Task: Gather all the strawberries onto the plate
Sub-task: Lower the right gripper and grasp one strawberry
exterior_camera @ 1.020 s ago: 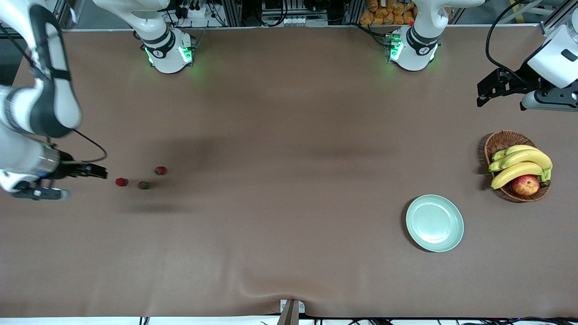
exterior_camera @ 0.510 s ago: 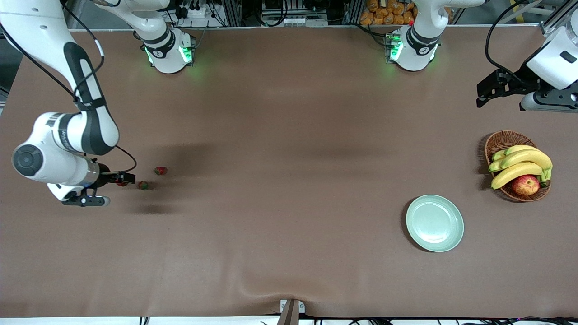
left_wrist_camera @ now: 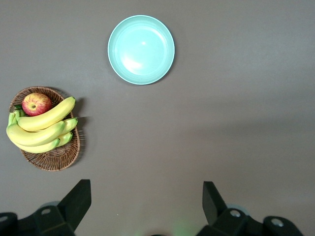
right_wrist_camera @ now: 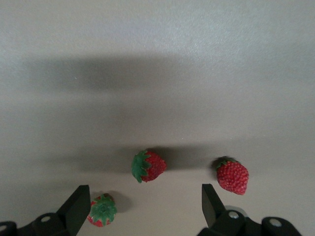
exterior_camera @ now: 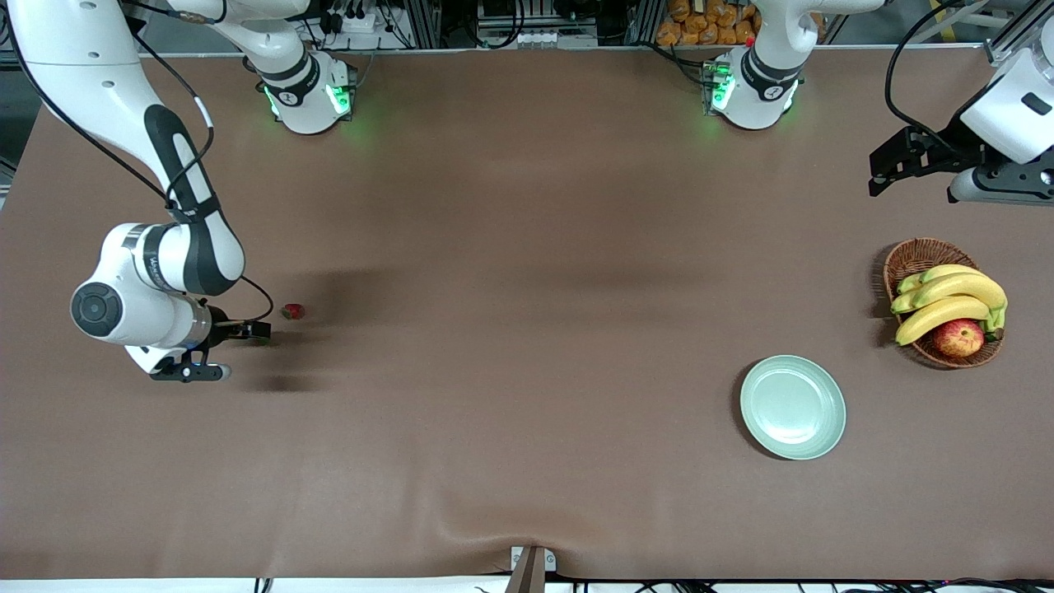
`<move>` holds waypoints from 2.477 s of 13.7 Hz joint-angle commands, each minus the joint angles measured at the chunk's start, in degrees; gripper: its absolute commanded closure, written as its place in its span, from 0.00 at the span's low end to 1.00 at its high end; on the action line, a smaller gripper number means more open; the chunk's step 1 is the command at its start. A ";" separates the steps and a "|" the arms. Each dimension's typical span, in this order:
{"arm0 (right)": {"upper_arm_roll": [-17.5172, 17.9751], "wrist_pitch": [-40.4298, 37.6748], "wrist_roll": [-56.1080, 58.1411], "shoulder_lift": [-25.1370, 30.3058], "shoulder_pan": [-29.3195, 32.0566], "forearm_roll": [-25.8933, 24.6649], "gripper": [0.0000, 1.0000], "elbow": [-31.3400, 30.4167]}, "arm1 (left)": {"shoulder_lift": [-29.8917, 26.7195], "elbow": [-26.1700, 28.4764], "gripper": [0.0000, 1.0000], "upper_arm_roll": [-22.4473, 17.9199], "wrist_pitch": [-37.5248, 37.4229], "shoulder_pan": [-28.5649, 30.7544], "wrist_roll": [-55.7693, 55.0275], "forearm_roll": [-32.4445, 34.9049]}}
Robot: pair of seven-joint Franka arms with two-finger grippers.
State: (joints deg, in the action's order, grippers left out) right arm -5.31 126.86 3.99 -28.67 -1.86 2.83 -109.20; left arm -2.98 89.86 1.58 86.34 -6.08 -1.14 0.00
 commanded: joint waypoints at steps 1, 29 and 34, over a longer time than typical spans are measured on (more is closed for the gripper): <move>0.12 1.28 -0.12 -1.65 0.19 1.04 0.00 -0.40 | 0.43 -1.36 0.00 -0.26 -0.99 0.02 0.44 -0.88; 0.64 5.50 -0.38 -3.68 0.45 1.83 0.81 -0.40 | 0.69 -1.36 0.00 -0.26 -0.55 0.11 0.26 -0.61; 4.42 -0.82 -0.82 0.37 -1.39 7.61 0.81 6.88 | 0.69 -1.36 0.00 -0.26 -0.47 0.11 0.26 -0.61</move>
State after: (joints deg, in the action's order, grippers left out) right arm -2.11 129.42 3.96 -30.33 -2.18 7.72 -104.51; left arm -2.91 89.86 1.41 86.36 -6.05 -1.14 0.00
